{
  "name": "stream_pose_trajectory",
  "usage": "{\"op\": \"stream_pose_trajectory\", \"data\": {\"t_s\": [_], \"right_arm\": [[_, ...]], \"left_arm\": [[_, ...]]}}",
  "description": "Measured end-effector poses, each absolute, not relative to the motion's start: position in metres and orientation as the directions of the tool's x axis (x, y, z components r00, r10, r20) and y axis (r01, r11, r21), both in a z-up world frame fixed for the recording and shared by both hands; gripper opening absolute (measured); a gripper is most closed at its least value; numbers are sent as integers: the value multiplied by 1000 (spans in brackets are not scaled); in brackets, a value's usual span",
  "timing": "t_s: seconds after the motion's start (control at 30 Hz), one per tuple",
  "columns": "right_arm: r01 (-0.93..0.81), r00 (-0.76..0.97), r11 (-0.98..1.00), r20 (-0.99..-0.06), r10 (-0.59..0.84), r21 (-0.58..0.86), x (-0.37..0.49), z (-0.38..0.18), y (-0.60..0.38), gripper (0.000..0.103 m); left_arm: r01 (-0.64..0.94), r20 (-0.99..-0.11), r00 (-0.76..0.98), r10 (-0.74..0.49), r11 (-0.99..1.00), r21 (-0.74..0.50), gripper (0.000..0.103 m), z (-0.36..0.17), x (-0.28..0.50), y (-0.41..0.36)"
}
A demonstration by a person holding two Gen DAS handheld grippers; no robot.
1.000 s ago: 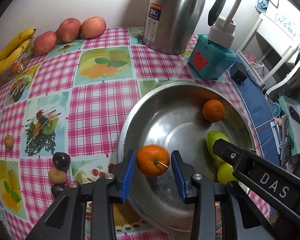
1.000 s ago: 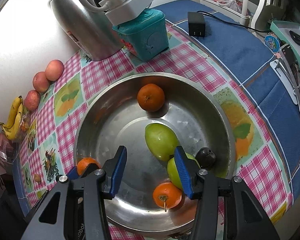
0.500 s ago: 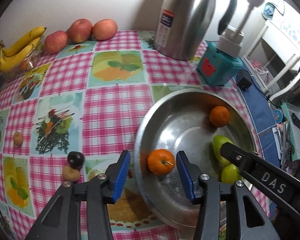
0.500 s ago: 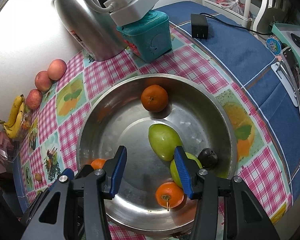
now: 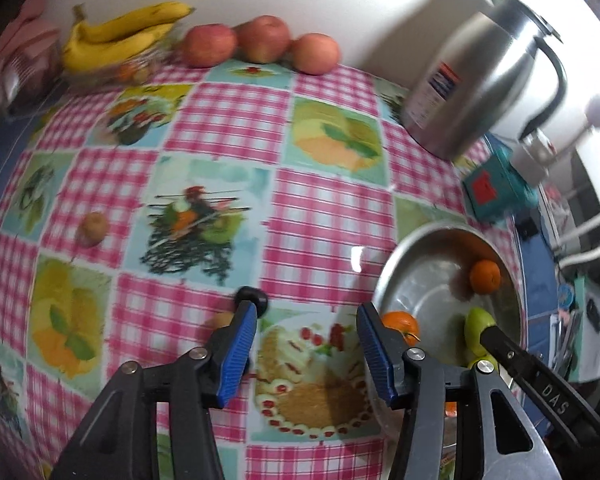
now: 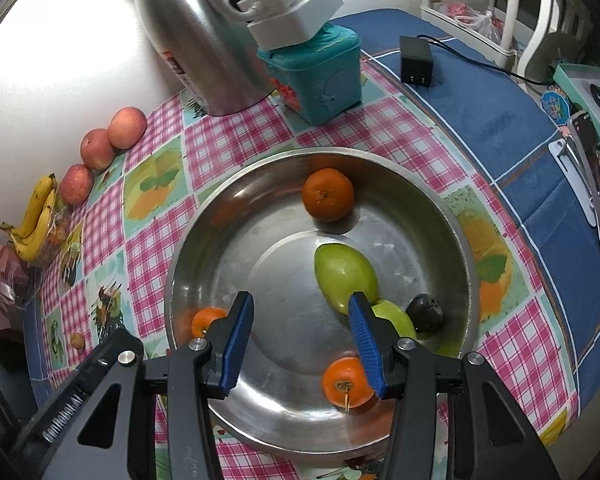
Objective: Organize fruits
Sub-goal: 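Withdraw both tools from the plate toward the remaining dark plums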
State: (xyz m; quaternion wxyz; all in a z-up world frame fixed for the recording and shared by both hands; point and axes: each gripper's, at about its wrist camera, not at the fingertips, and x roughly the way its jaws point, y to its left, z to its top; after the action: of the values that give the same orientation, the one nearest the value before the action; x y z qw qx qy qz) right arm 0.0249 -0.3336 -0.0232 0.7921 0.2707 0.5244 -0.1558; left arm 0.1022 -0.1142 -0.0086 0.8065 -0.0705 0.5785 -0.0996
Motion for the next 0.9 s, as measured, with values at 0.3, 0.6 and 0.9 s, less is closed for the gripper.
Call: {"op": "stream_pose_trajectory", "data": {"t_s": [0.3, 0.6, 0.9], "right_arm": [[473, 399, 849, -916, 30, 234, 29, -18, -313, 51], [431, 392, 878, -920, 24, 207, 33, -16, -297, 51], [427, 364, 886, -931, 15, 182, 35, -23, -294, 51]], "left_arm": [[-16, -922, 328, -207, 974, -224, 62, 3, 110, -68], [-60, -922, 337, -191, 973, -223, 67, 5, 112, -48], [-24, -934, 312, -175, 981, -192, 75, -3, 111, -59]]}}
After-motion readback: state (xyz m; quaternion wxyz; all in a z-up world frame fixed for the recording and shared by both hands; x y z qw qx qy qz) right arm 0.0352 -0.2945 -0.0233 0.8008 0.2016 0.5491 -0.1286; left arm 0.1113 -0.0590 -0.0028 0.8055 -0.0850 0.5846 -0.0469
